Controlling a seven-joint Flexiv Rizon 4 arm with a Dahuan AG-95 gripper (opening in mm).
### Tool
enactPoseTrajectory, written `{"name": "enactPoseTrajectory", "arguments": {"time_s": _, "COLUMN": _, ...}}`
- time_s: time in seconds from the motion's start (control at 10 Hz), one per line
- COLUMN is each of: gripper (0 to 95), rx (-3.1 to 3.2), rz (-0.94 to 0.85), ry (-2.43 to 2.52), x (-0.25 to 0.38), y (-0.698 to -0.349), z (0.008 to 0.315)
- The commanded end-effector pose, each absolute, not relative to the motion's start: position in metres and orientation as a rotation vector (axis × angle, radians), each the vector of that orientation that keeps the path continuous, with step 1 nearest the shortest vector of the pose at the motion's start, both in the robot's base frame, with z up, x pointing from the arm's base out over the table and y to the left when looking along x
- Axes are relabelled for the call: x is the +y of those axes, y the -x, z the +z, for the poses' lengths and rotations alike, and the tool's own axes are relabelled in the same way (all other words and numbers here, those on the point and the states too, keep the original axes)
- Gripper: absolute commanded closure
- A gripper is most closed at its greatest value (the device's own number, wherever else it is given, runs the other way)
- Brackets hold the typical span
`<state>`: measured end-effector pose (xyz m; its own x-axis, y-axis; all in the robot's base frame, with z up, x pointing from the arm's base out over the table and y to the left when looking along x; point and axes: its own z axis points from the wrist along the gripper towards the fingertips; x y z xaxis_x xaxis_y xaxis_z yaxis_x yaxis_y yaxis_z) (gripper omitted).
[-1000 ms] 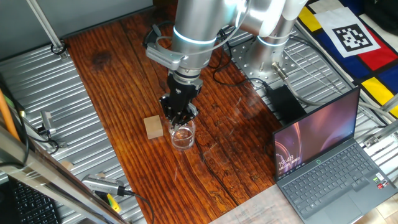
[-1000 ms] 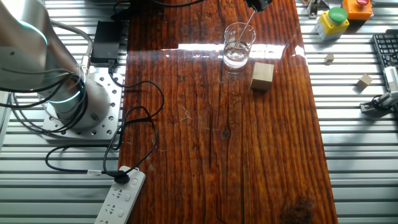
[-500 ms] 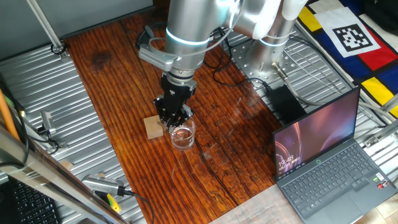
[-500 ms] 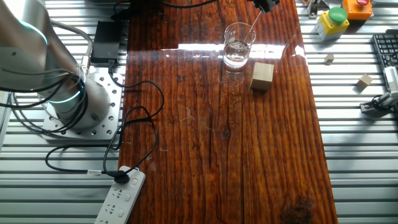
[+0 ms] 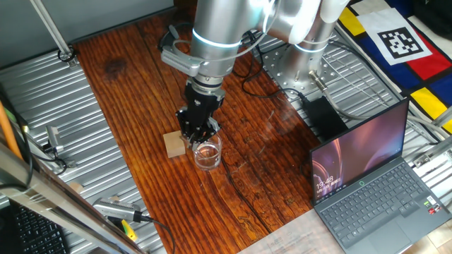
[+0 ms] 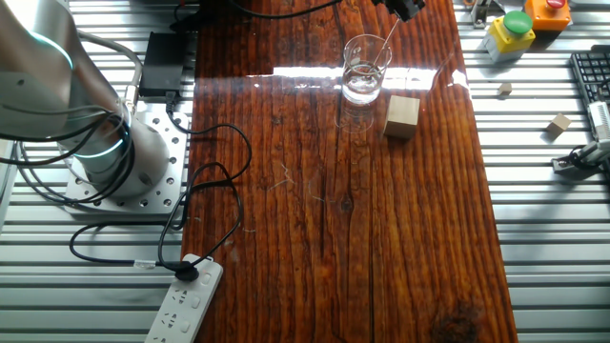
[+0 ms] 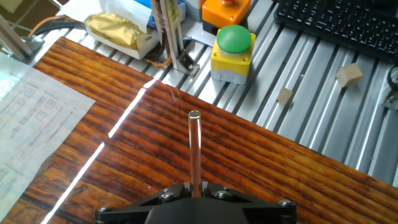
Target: Stir the beaker with a glass rod
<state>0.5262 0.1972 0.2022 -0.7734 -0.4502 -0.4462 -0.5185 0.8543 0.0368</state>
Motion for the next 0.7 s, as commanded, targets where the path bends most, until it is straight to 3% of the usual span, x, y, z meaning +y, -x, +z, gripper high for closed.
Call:
{"name": "enactPoseTrajectory", "arguments": {"time_s": 0.1, "gripper": 95.0, "rx": 2.604, "rz": 0.219, "ry": 0.738, "x": 0.1916, "y": -0.5192, "z": 0.2064}}
{"name": "enactPoseTrajectory", "arguments": {"time_s": 0.7, "gripper": 95.0, "rx": 2.589, "rz": 0.222, "ry": 0.735, "x": 0.1912, "y": -0.528, "z": 0.1978}}
